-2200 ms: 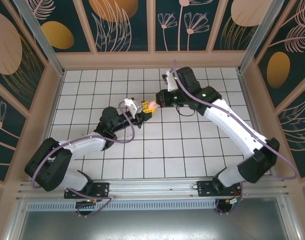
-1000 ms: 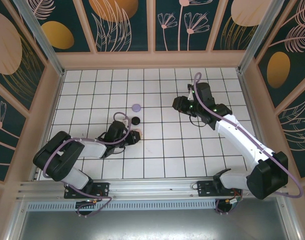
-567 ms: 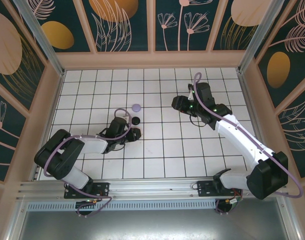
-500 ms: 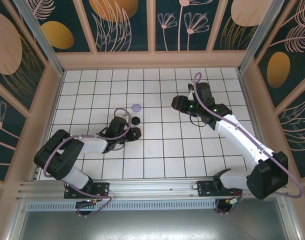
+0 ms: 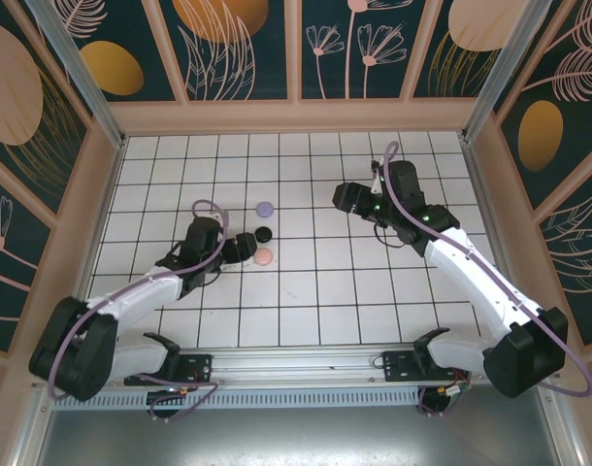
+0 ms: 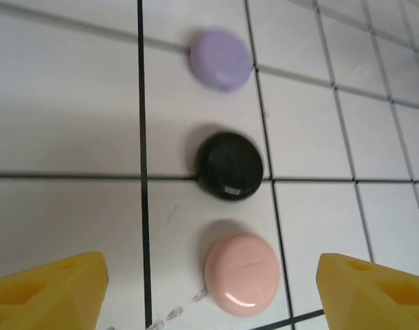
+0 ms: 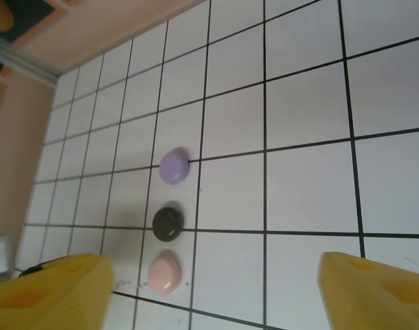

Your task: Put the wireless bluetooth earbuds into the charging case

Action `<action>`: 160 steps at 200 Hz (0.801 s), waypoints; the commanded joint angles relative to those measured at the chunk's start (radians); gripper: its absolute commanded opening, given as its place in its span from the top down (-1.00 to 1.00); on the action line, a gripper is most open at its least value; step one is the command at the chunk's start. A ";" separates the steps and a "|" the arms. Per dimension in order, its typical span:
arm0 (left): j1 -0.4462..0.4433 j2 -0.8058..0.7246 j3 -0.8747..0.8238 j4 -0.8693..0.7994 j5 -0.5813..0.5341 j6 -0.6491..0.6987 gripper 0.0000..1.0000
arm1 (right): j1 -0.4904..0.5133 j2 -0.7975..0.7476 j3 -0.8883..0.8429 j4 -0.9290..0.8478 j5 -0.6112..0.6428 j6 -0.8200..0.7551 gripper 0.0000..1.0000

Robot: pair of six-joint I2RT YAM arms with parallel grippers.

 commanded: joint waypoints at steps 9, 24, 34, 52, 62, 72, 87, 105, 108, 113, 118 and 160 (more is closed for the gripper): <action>0.009 -0.126 0.092 -0.111 -0.121 0.097 -0.98 | -0.017 -0.049 -0.019 -0.004 0.098 -0.042 -0.98; 0.008 -0.170 0.123 -0.124 -0.182 0.134 -0.97 | -0.022 -0.059 -0.028 -0.006 0.158 -0.063 -0.98; 0.008 -0.193 0.139 -0.123 -0.231 0.160 -0.97 | -0.024 -0.068 -0.041 -0.002 0.219 -0.076 -0.98; 0.009 -0.235 0.134 -0.080 -0.334 0.215 -0.97 | -0.034 -0.087 -0.082 0.020 0.326 -0.090 -0.98; 0.008 -0.264 0.111 -0.029 -0.387 0.251 -0.97 | -0.046 -0.098 -0.116 0.045 0.377 -0.096 -0.98; 0.008 -0.298 0.072 0.047 -0.435 0.294 -0.98 | -0.064 -0.100 -0.148 0.063 0.436 -0.094 -0.98; 0.008 -0.361 -0.016 0.203 -0.476 0.391 -0.97 | -0.077 -0.107 -0.210 0.115 0.561 -0.092 -0.98; 0.008 -0.424 -0.132 0.393 -0.529 0.524 -0.97 | -0.097 -0.117 -0.297 0.209 0.693 -0.098 -0.98; 0.008 -0.430 -0.148 0.422 -0.544 0.540 -0.98 | -0.104 -0.117 -0.311 0.227 0.709 -0.101 -0.98; 0.009 -0.436 -0.170 0.463 -0.569 0.563 -0.98 | -0.115 -0.114 -0.334 0.261 0.735 -0.109 -0.98; 0.009 -0.437 -0.187 0.497 -0.591 0.583 -0.98 | -0.128 -0.109 -0.355 0.291 0.757 -0.117 -0.98; 0.091 -0.342 -0.232 0.675 -0.571 0.620 -0.97 | -0.299 -0.060 -0.503 0.625 0.778 -0.226 -0.98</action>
